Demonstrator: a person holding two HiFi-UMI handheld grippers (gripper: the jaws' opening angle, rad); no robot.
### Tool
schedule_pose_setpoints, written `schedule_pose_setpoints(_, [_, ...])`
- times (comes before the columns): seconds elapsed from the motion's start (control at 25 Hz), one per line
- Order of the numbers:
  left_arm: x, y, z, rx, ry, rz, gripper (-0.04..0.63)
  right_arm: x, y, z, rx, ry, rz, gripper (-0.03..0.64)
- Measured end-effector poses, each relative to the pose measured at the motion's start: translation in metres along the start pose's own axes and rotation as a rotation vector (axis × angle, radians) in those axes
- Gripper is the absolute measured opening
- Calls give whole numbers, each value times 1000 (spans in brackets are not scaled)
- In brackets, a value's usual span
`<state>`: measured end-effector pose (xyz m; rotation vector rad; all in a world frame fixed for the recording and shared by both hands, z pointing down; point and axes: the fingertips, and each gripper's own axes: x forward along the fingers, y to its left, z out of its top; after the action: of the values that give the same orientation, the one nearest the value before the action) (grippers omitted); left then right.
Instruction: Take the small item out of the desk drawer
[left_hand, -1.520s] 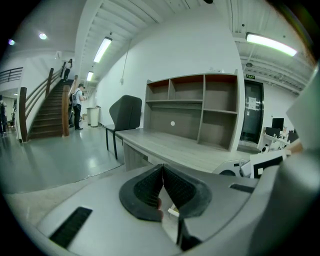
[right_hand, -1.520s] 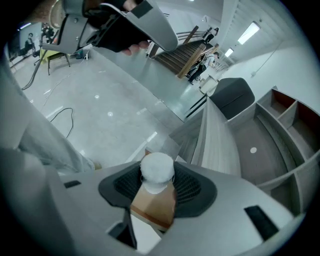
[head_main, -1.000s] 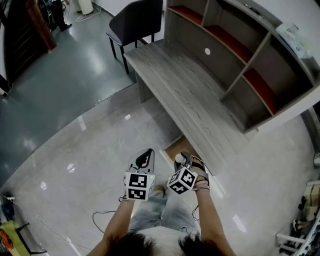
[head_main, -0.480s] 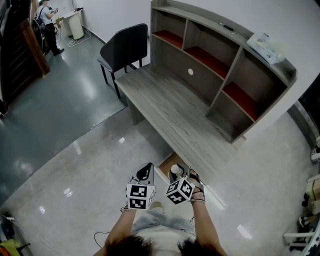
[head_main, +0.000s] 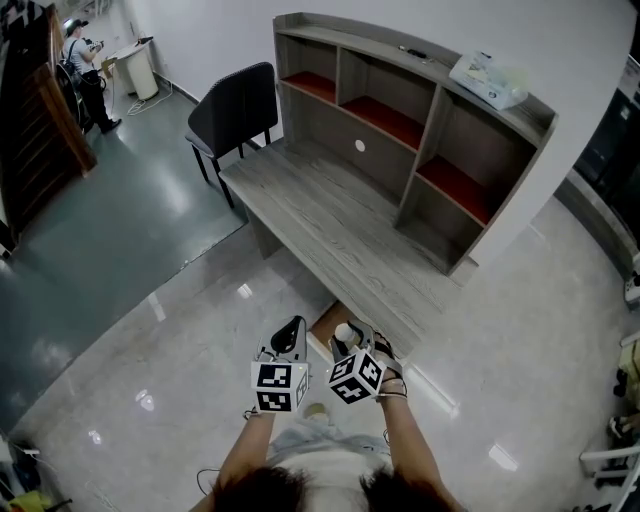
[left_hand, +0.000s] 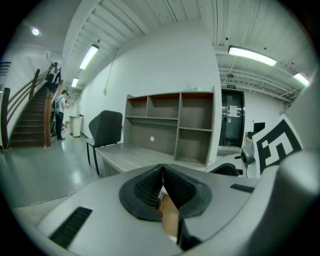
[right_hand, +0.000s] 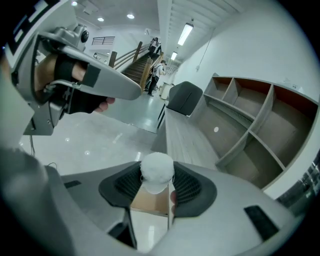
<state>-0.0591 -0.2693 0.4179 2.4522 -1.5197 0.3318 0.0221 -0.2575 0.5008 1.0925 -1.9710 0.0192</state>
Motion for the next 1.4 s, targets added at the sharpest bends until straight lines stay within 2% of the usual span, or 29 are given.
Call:
schedule_pose_setpoints(0.72, [-56,-81,17,25,-47,36,17,-83,3,-27,-7,-103,24,196])
schedule_pose_setpoints(1.4, [-102,-127,14,50,-60,68,17,-142,15,-48,26,-182,33,196])
